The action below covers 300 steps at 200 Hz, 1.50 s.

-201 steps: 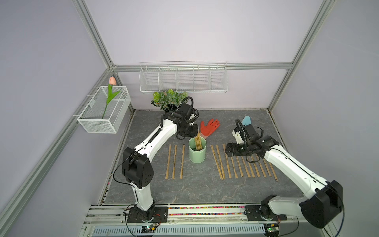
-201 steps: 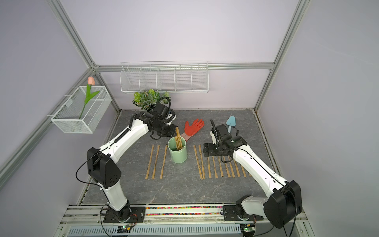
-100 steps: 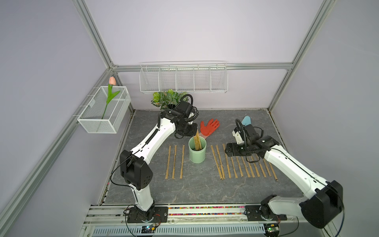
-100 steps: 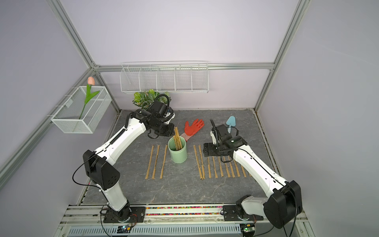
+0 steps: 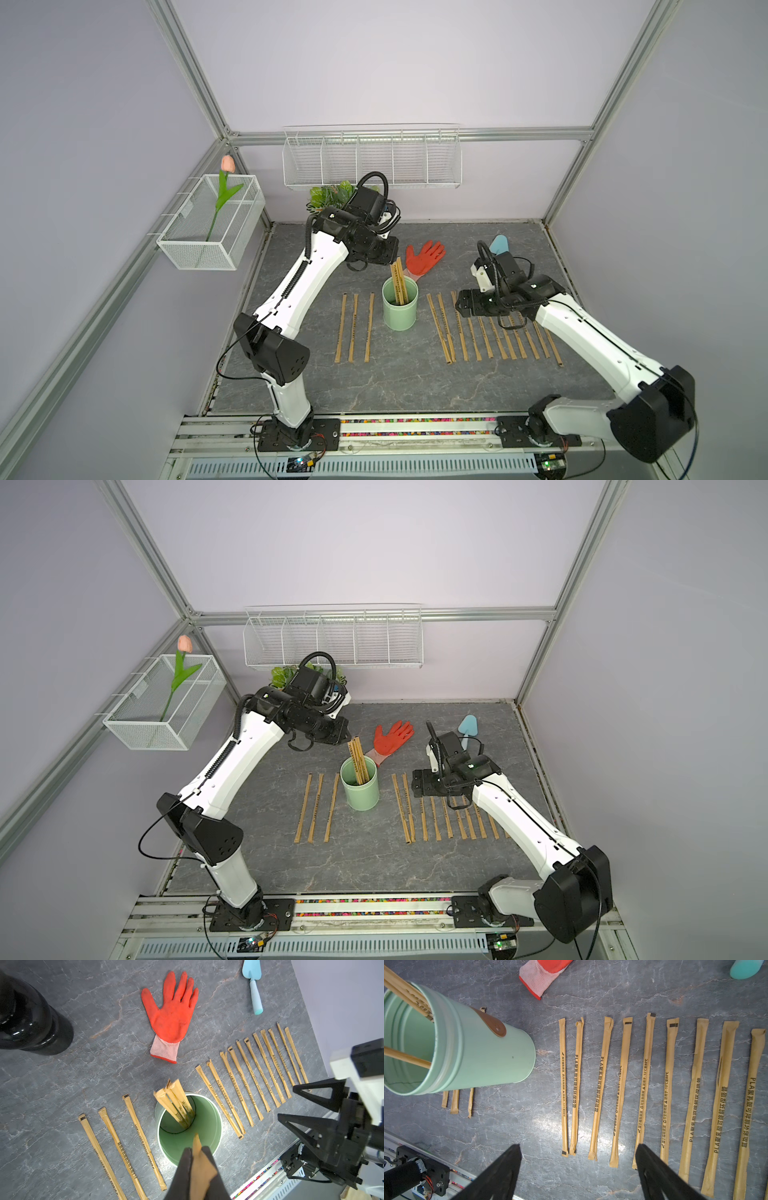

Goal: Take the straws out of the storage container
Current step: Pick up the straw from the container, then place the straw at the center of the board.

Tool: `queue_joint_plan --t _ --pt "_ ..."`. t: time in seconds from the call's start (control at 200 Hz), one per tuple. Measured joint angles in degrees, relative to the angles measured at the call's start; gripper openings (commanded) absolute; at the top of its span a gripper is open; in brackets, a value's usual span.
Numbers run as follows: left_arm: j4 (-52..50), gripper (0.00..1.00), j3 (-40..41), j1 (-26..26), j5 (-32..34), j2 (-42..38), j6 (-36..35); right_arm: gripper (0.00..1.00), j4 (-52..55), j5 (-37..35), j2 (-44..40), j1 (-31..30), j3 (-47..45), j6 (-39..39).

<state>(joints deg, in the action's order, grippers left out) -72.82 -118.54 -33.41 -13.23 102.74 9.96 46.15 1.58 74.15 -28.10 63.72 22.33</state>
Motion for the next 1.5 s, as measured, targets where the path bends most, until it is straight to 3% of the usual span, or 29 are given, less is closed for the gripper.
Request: queue_joint_plan --t 0.31,0.69,0.85,1.145,1.499 --pt "-3.8 0.11 -5.7 0.0 4.0 -2.9 -1.1 0.89 0.0 0.0 0.0 0.0 0.0 0.0" --pt "-9.2 0.10 -18.6 0.1 10.3 -8.4 -2.5 0.89 0.1 0.0 -0.6 0.0 0.0 0.0" --pt "-10.7 0.10 -17.5 1.7 12.0 -10.1 -3.0 0.89 0.3 0.0 -1.1 0.2 0.1 0.0" --pt "-11.3 0.10 -7.3 7.5 13.7 -10.7 -3.0 0.89 0.6 -0.1 -1.1 0.2 0.1 -0.2" --pt "-13.4 0.10 -2.4 10.8 19.4 -4.6 -1.2 0.89 1.6 -0.5 -1.1 0.2 0.1 -0.9"
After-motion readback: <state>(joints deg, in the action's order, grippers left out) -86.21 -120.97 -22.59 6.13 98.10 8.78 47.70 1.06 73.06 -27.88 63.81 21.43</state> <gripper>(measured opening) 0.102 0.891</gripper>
